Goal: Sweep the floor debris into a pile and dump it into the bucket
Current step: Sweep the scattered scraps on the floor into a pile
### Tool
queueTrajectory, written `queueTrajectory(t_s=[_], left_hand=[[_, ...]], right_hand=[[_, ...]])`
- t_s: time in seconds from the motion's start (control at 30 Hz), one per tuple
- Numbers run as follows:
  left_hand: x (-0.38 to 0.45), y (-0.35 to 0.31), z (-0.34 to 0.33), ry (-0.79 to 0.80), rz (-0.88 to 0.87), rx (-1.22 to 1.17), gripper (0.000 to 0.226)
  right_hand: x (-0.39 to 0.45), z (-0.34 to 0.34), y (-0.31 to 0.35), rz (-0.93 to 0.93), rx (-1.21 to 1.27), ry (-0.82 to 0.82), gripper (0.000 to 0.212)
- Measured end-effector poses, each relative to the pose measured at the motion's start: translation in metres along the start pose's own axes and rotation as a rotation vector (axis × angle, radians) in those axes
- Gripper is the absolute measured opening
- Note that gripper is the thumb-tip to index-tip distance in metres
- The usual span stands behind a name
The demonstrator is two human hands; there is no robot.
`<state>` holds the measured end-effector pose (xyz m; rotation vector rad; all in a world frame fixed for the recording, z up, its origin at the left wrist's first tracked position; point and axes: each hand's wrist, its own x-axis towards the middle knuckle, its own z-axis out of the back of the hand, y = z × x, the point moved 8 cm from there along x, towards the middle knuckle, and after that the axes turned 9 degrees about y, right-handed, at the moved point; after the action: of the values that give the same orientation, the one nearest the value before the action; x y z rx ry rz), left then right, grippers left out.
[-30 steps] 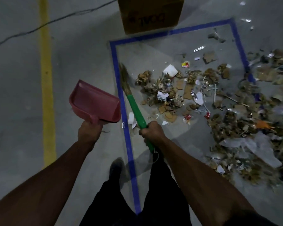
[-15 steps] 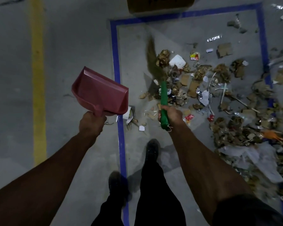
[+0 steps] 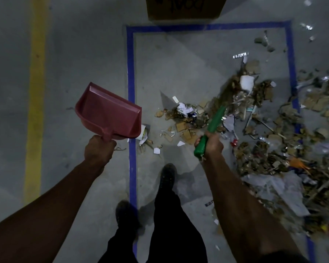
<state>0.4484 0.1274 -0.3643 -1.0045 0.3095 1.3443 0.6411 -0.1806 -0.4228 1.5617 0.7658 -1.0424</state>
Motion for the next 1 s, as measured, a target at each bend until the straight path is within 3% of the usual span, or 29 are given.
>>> queueTrajectory(t_s=[0.1,0.33,0.4,0.5,0.6,0.8,1.0], left_hand=[[-0.009,0.015,0.007,-0.009,0.017,0.004,0.013],[-0.027,0.064,0.029,-0.034,0.111,-0.045,0.032],[-0.035,0.075,0.034,-0.031,0.134,-0.07,0.023],[-0.043,0.092,0.042,-0.044,0.172,-0.132,0.028],[-0.05,0.109,0.048,-0.064,0.198,-0.147,0.017],[-0.059,0.147,0.064,-0.092,0.236,-0.182,0.023],[-0.056,0.19,0.085,-0.083,0.252,-0.203,0.03]], right_hand=[[-0.043,0.0,-0.022,0.023,-0.128,0.014,0.017],[-0.099,-0.021,-0.088,0.022,-0.476,0.229,0.008],[-0.104,-0.031,-0.103,0.012,-0.611,0.278,0.007],[-0.103,-0.043,-0.115,-0.008,-0.765,0.322,0.009],[-0.094,-0.041,-0.115,-0.043,-0.78,0.287,0.01],[-0.066,0.002,-0.101,-0.091,-0.742,0.086,0.015],[-0.087,-0.008,-0.107,0.059,-0.6,0.045,0.022]])
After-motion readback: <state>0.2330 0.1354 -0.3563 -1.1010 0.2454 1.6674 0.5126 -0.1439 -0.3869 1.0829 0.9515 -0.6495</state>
